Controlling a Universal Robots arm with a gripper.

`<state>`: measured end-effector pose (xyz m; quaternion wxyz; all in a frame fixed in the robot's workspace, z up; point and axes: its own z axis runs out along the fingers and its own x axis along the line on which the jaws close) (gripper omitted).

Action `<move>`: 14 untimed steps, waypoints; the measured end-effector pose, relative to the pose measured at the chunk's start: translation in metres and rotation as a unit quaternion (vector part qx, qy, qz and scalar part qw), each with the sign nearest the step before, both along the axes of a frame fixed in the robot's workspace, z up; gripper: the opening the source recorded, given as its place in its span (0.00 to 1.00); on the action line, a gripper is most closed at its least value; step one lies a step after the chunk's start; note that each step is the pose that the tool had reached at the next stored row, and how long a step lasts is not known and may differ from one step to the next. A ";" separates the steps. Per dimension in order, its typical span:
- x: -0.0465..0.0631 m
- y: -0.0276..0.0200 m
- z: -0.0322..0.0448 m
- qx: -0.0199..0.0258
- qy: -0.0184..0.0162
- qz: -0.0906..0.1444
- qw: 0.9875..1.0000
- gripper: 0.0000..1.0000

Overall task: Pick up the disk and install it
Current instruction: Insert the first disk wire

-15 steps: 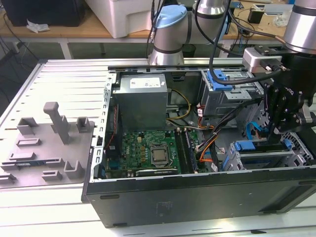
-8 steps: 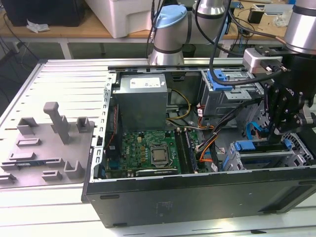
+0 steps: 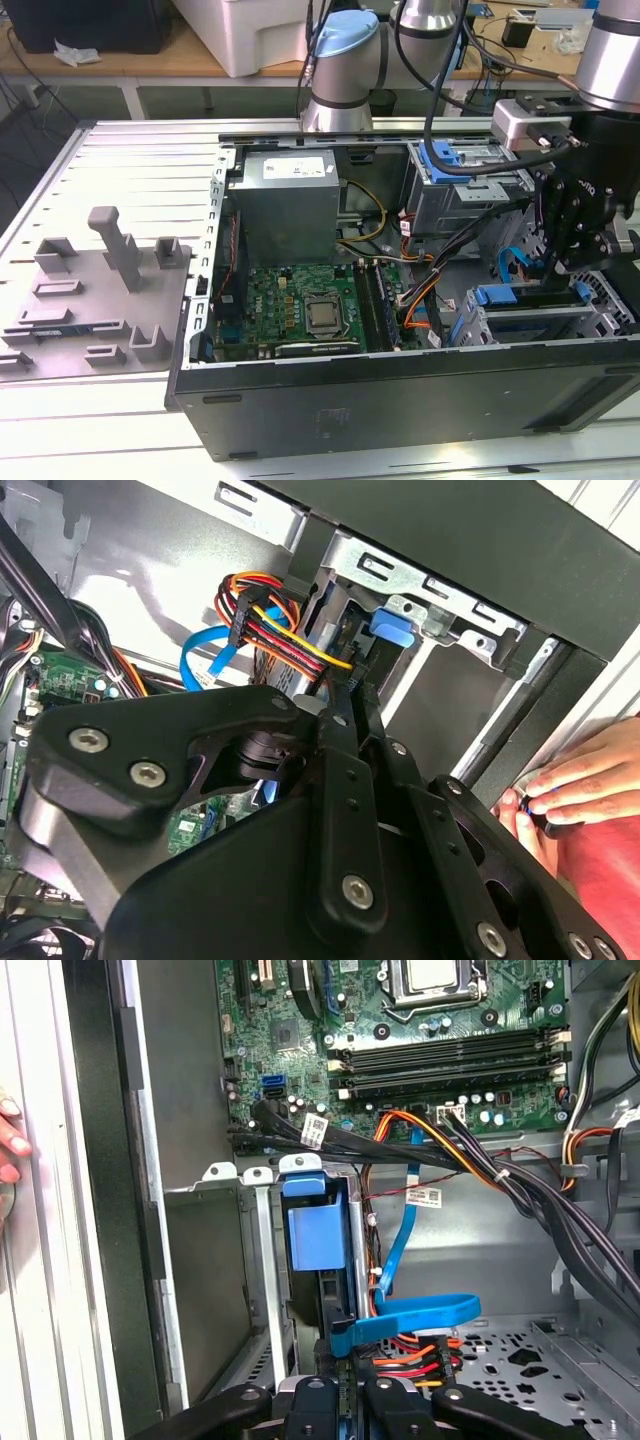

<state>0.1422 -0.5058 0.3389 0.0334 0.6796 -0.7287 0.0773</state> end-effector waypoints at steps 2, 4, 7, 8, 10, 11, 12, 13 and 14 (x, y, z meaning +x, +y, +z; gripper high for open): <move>0.000 0.0000 -0.0010 0.000 0.000 0.000 1.000 0.17; 0.000 0.0000 -0.0021 0.000 0.000 0.000 1.000 0.17; 0.000 0.0000 -0.0026 0.000 0.000 0.000 1.000 0.17; 0.000 0.0000 -0.0027 0.000 0.000 0.000 1.000 0.17; 0.000 0.0000 -0.0027 0.001 0.000 0.000 1.000 0.17; 0.000 0.0000 -0.0027 0.001 0.000 0.000 1.000 0.17; 0.000 0.0000 -0.0025 0.001 0.000 0.000 1.000 0.17; 0.000 0.0000 -0.0023 0.001 0.000 0.000 1.000 0.17; 0.000 0.0000 -0.0019 0.001 0.000 0.000 1.000 0.17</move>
